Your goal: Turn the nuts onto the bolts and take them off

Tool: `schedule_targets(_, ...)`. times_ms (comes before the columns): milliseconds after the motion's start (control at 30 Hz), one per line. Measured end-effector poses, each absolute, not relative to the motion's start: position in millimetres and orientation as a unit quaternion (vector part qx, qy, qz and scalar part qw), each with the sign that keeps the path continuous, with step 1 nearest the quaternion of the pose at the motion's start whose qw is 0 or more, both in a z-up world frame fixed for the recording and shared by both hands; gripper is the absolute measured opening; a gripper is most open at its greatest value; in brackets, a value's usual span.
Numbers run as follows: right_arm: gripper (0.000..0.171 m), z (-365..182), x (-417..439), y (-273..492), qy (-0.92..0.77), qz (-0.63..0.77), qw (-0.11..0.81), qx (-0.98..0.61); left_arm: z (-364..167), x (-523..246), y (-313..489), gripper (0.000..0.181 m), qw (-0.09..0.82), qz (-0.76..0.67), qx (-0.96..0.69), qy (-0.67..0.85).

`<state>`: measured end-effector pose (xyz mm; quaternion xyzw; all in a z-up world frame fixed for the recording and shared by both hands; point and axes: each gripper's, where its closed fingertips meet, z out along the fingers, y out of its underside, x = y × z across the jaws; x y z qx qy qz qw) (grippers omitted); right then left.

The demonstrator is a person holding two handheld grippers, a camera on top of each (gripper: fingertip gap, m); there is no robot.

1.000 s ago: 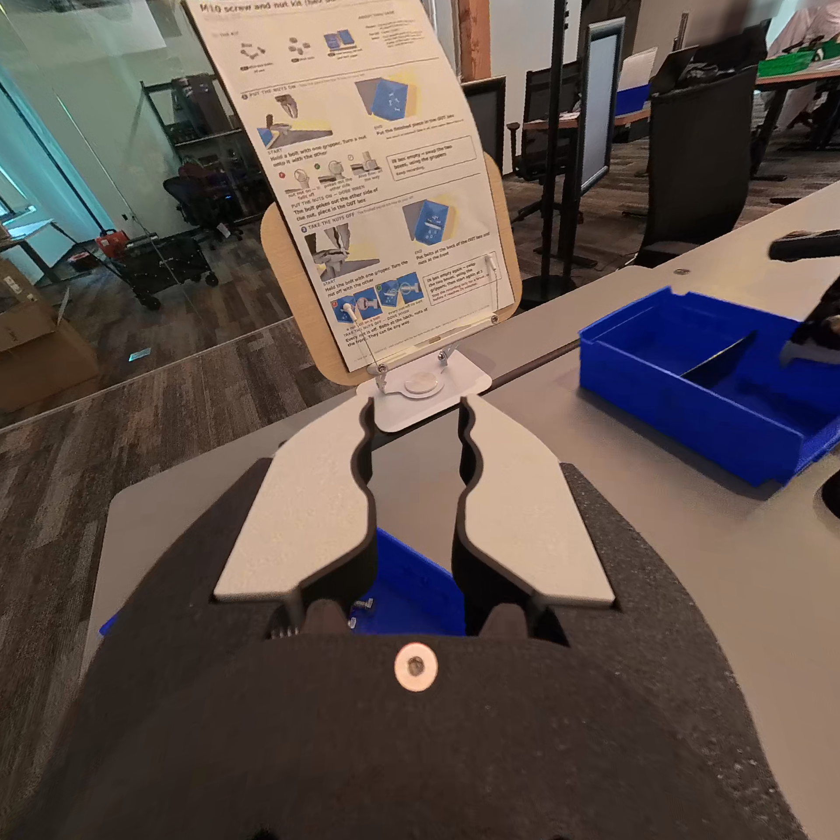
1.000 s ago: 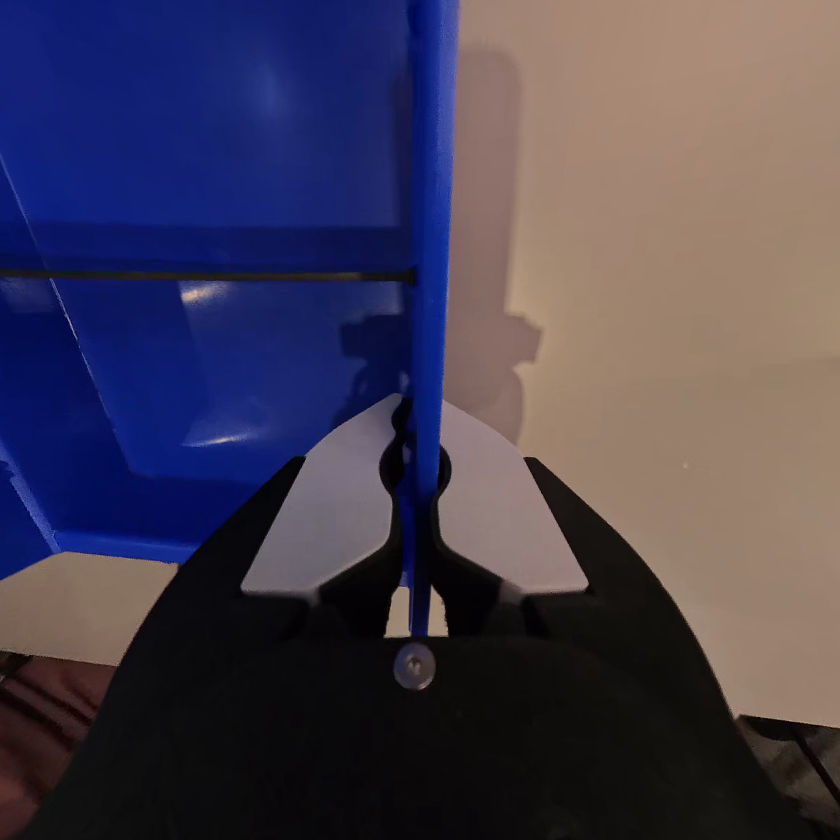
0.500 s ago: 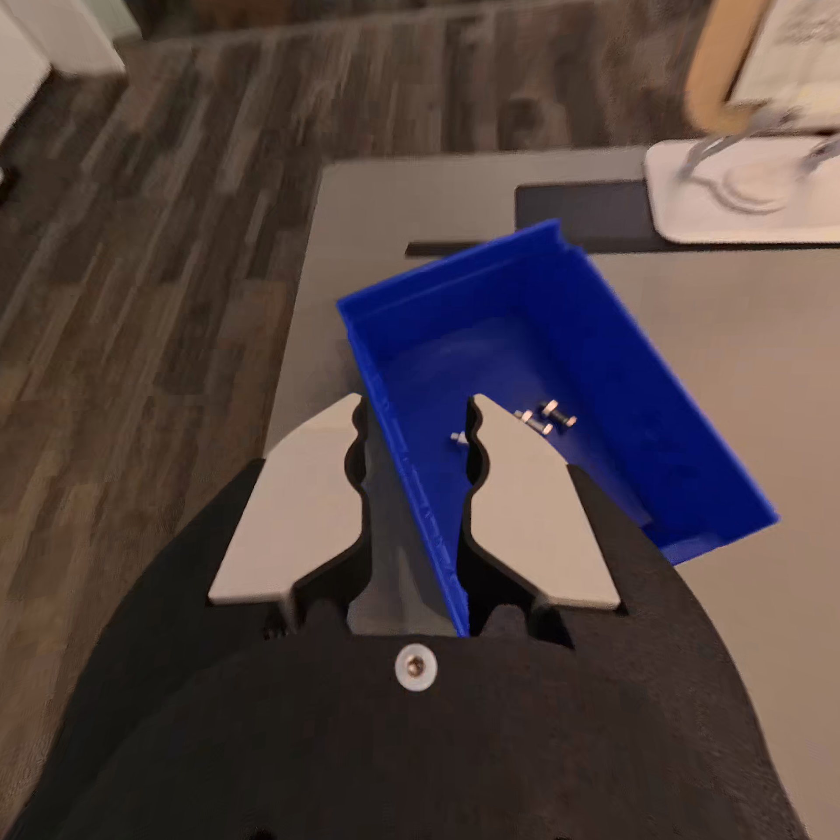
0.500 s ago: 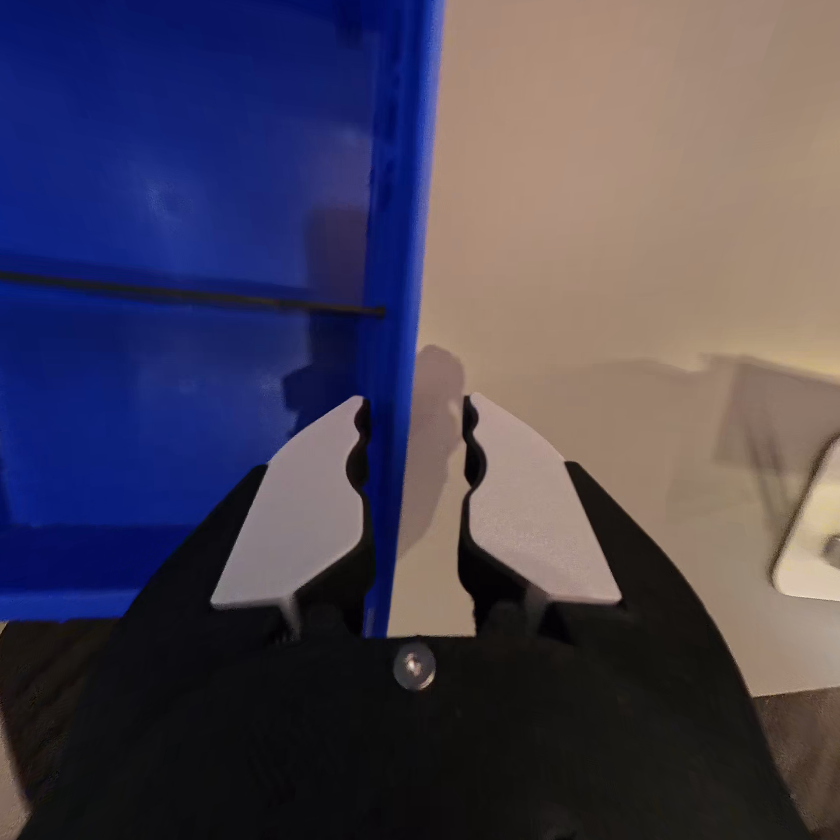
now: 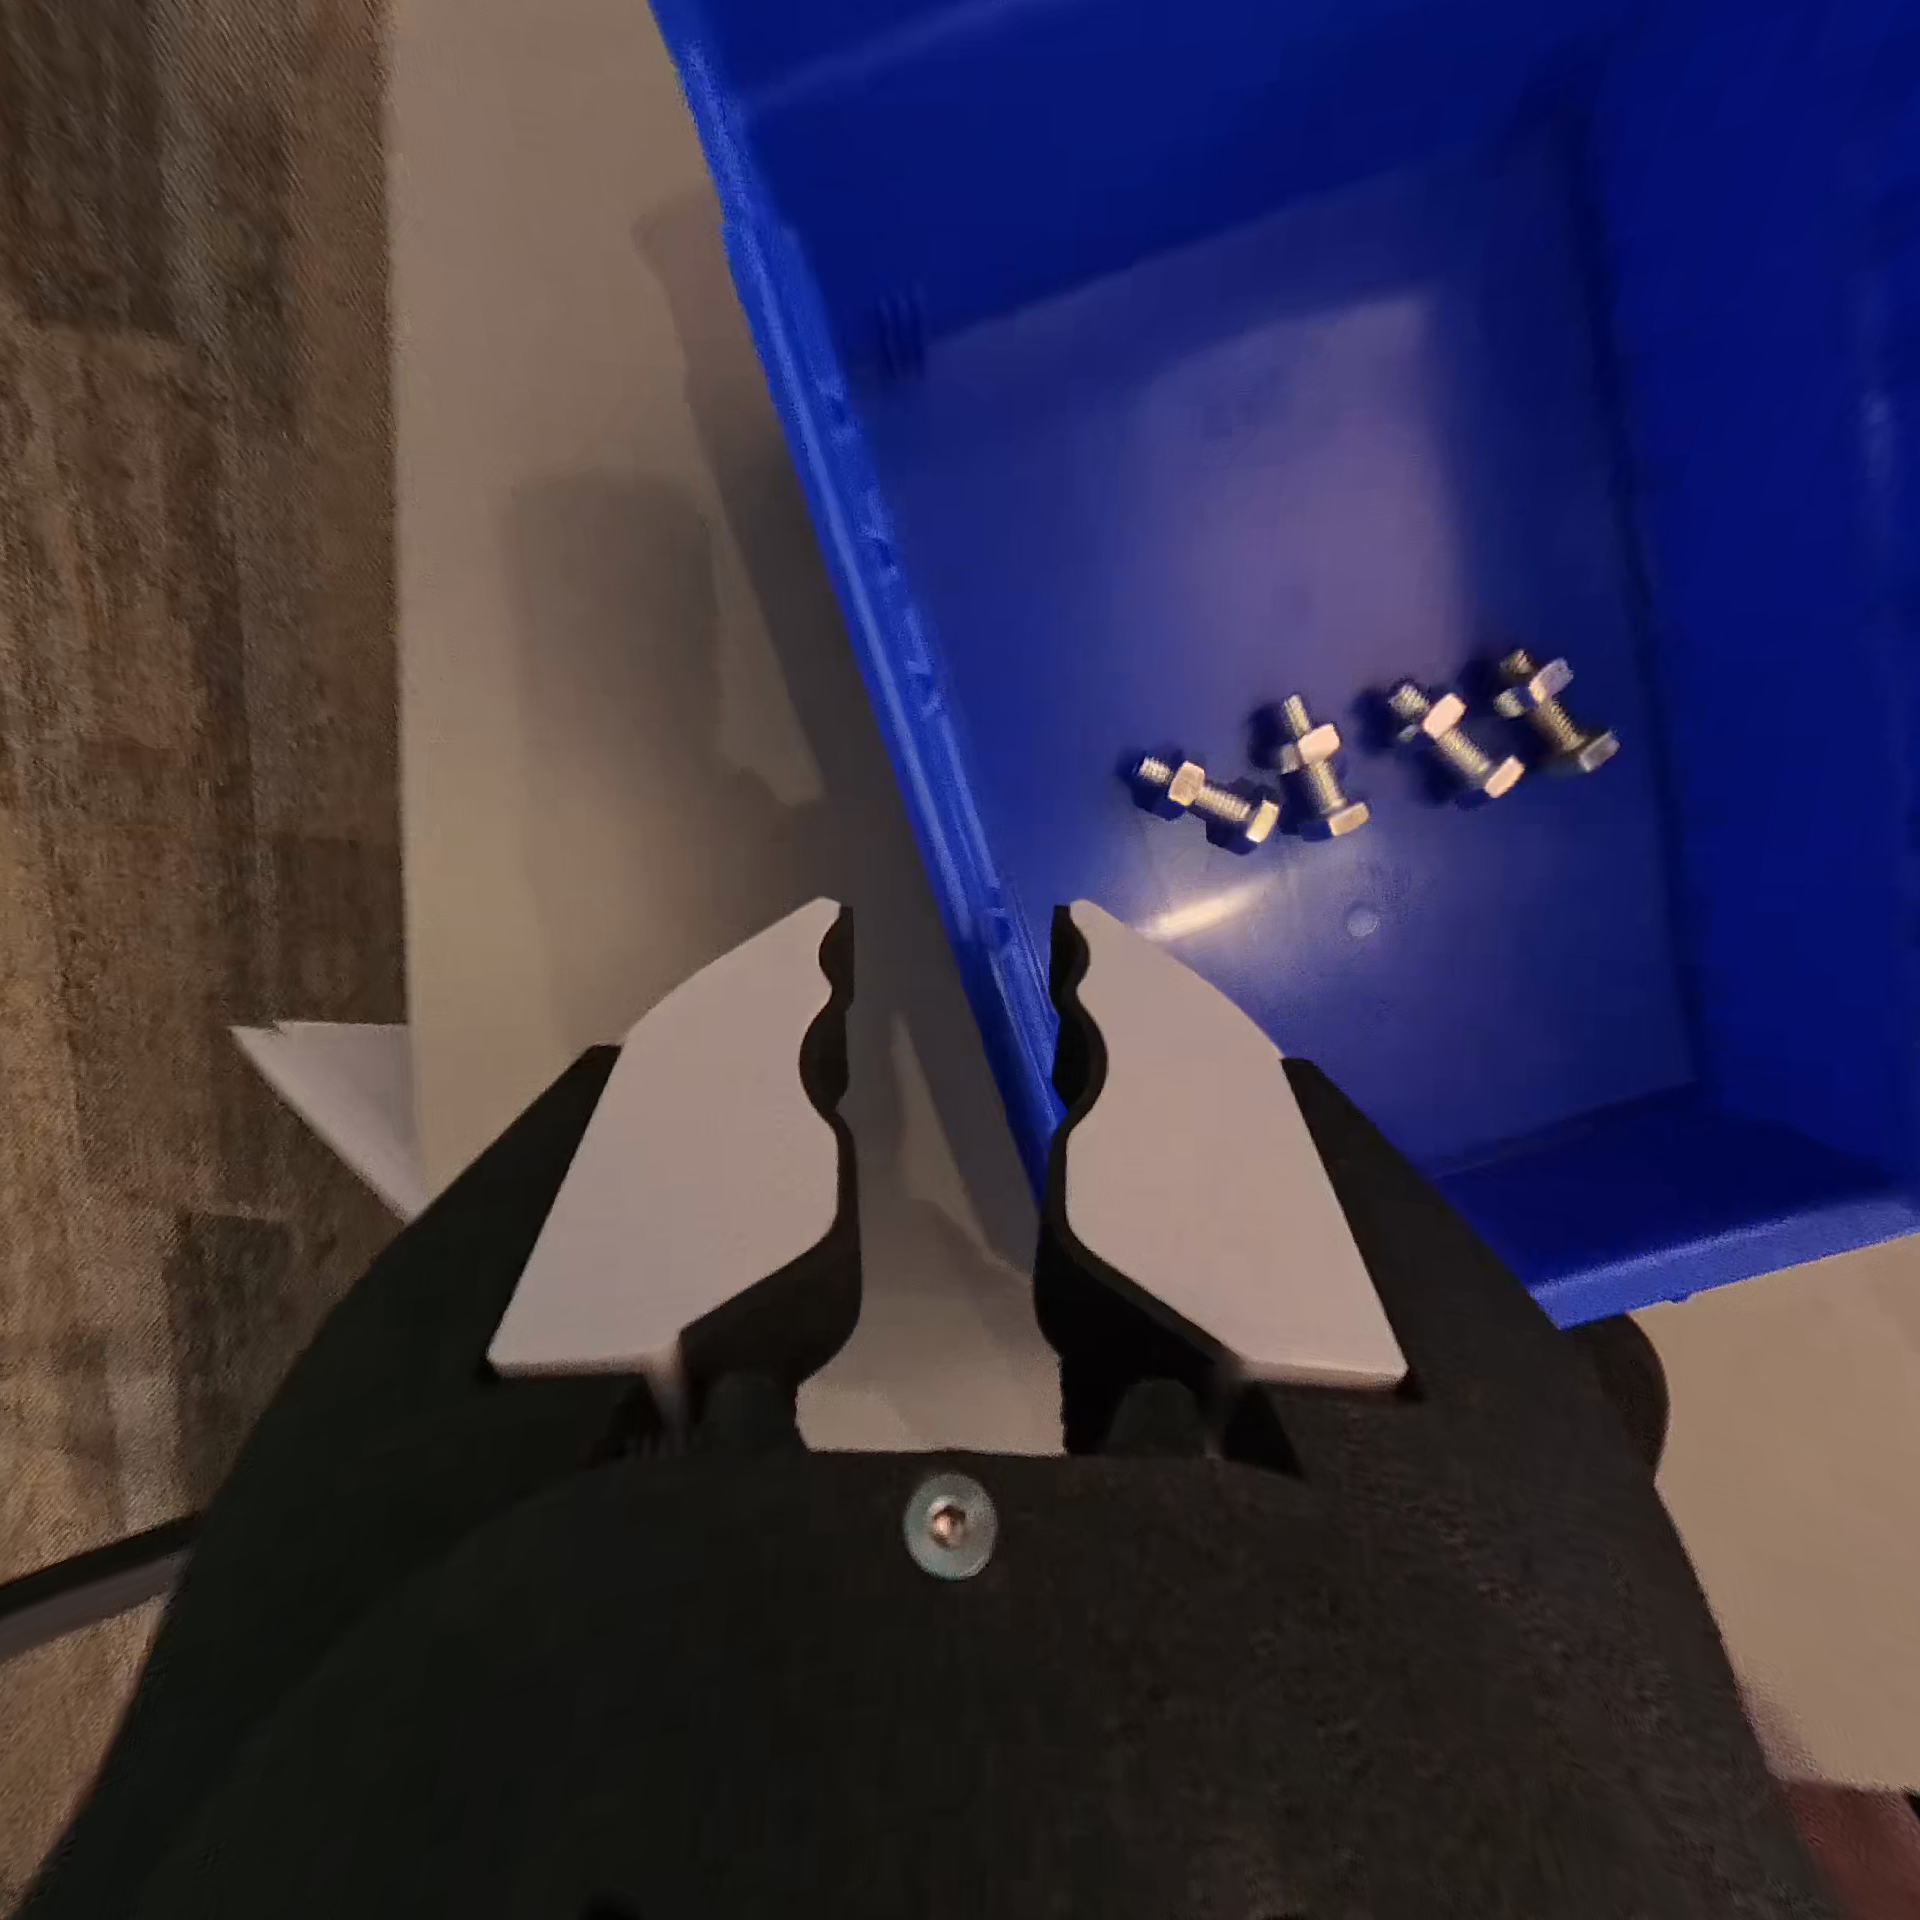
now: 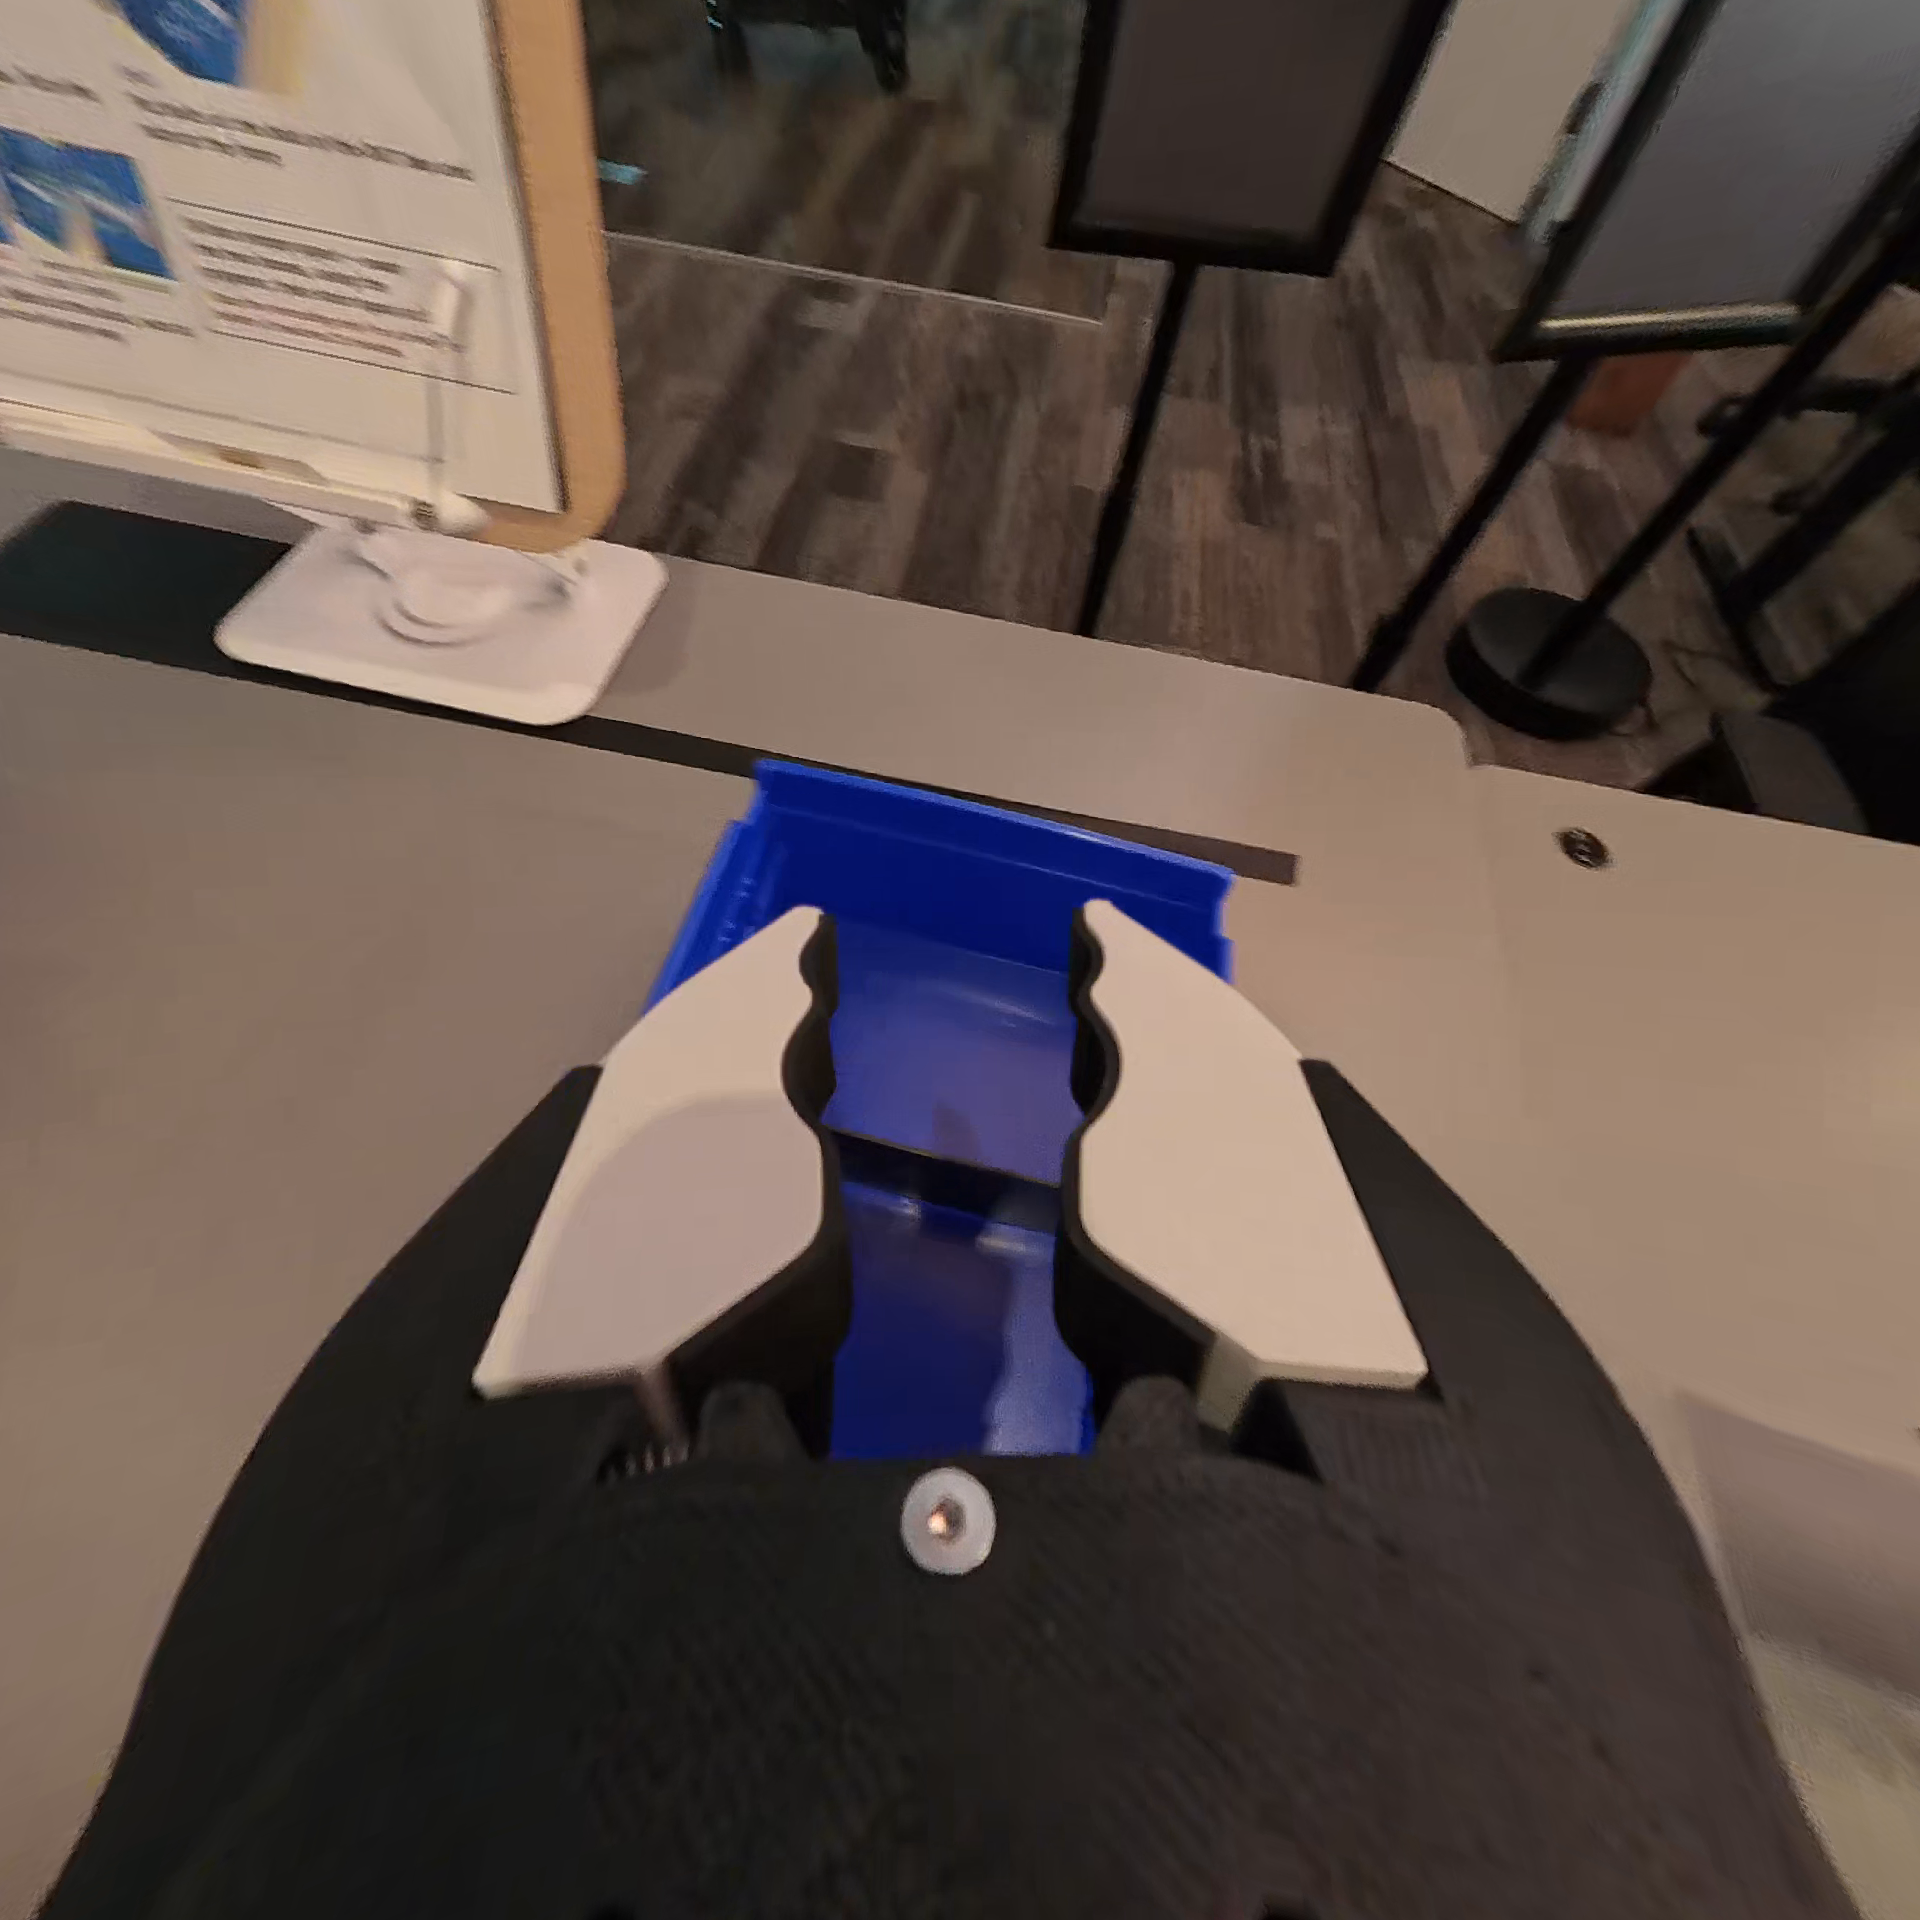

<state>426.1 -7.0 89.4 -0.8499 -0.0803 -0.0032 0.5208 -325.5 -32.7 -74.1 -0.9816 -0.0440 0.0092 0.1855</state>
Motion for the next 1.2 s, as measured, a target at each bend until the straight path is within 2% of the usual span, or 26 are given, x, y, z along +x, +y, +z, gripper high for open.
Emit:
schedule_targets(100, 0.04, 83, 388, -3, -0.127, 0.045, 0.526, -0.839, -95, -319, -33, 0.031, 0.136, -0.006, -0.99, -0.031)
schedule_targets(200, 0.041, 65, 360, -1, -0.188, 0.057, 0.484, -0.853, -110, -318, -33, 0.012, 0.1, 0.006, -0.995, -0.013)
schedule_targets(233, 0.04, 60, 355, 0, -0.202, 0.054, 0.476, -0.854, -112, -318, -32, 0.013, 0.096, 0.009, -0.995, -0.006)
schedule_targets(533, 0.036, 22, 325, 17, -0.248, 0.099, 0.418, -0.868, -109, -295, 4, 0.01, 0.14, -0.001, -0.985, 0.098)
schedule_targets(833, 0.035, 1, 315, 25, -0.264, 0.106, 0.386, -0.878, -108, -296, 30, 0.009, 0.179, 0.0, -0.976, 0.125)
schedule_targets(933, 0.036, -3, 315, 28, -0.265, 0.1, 0.382, -0.879, -91, -301, 37, 0.013, 0.223, 0.015, -0.971, 0.087)
schedule_targets(1100, 0.036, 5, 319, 29, -0.26, 0.097, 0.399, -0.874, -22, -272, 29, 0.019, 0.331, -0.027, -0.941, 0.056)
schedule_targets(1200, 0.037, 5, 318, 27, -0.262, 0.107, 0.397, -0.874, -28, -224, 18, 0.018, 0.293, -0.108, -0.947, 0.071)
